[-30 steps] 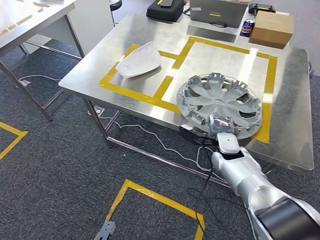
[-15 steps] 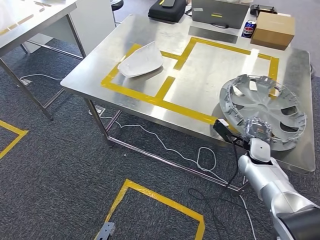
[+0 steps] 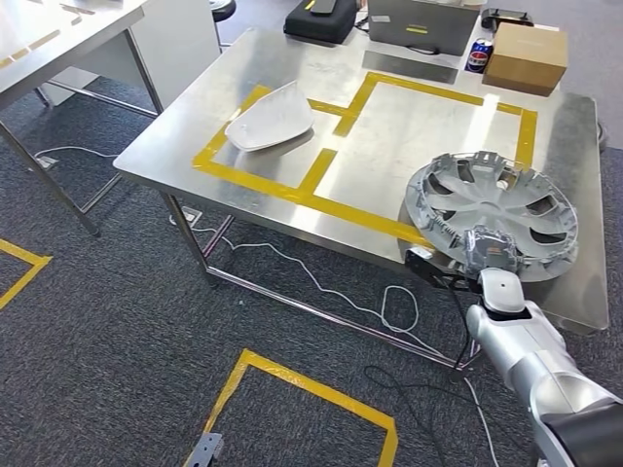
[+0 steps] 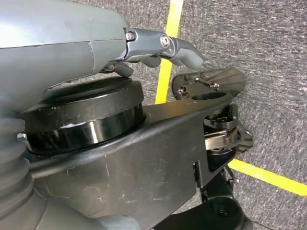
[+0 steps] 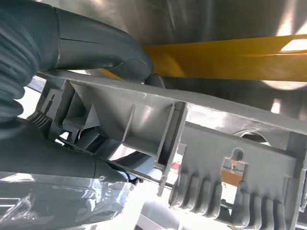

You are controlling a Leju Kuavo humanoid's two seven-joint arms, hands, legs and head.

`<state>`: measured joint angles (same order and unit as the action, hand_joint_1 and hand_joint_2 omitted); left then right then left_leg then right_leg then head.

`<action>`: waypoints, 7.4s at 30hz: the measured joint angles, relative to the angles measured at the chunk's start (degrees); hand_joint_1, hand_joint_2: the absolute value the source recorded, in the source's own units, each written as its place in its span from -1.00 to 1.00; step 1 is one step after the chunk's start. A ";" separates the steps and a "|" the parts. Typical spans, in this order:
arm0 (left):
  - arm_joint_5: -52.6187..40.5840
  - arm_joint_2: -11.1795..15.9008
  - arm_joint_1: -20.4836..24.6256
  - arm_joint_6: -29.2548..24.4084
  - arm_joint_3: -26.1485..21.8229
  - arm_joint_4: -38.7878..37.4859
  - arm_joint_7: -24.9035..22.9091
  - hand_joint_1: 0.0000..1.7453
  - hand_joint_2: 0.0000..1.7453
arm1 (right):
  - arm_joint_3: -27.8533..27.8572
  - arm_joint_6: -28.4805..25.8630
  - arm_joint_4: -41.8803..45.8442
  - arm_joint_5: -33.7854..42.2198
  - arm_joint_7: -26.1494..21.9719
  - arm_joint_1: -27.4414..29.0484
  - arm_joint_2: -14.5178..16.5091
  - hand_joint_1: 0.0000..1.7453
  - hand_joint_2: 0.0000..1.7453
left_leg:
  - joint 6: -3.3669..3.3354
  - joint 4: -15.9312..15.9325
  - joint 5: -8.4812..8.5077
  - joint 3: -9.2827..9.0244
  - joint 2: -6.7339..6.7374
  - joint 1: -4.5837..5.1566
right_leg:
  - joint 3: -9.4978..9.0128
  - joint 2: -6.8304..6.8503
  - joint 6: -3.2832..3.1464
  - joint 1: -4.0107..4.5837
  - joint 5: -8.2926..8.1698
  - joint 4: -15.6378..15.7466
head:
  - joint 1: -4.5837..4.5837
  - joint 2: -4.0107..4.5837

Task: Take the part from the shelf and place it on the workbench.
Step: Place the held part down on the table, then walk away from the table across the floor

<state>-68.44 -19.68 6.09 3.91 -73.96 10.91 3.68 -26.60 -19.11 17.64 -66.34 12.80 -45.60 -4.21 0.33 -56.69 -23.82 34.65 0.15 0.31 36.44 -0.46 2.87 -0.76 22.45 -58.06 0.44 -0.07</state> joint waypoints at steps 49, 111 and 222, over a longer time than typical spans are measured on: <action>-1.09 0.05 -0.46 1.69 0.11 0.02 3.37 -1.00 1.00 | -3.45 2.40 0.11 -3.04 -1.57 -0.18 2.99 1.00 1.00 | 1.13 -0.27 -5.77 -6.77 0.33 -0.82 | 3.54 0.55 -0.35 -0.21 -2.38 -0.75 | 0.50 0.00; -1.72 0.04 -0.12 2.10 0.66 0.02 5.50 -1.00 1.00 | -3.43 3.85 1.09 -5.56 -4.10 -7.82 4.33 -1.00 1.00 | 0.32 0.01 1.65 2.12 -0.36 -0.92 | -2.75 -0.85 0.75 -0.44 2.19 1.33 | -0.29 0.00; -5.23 -0.28 0.87 -12.47 0.93 -0.48 -0.03 -1.00 -1.00 | 37.17 -5.28 -4.78 15.93 -11.19 40.40 15.14 -1.00 -1.00 | -0.82 1.35 0.53 -0.88 -0.32 -0.94 | 0.56 0.14 1.70 -0.72 12.92 -14.15 | 0.00 0.00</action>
<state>-73.67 -19.96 6.96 -8.56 -73.04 10.43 3.65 10.56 -24.39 12.86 -50.41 1.61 -5.19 10.92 -0.49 -55.34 -23.28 33.76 -0.17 -0.63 37.00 -0.32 4.57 -1.48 35.37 -72.21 0.44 -0.07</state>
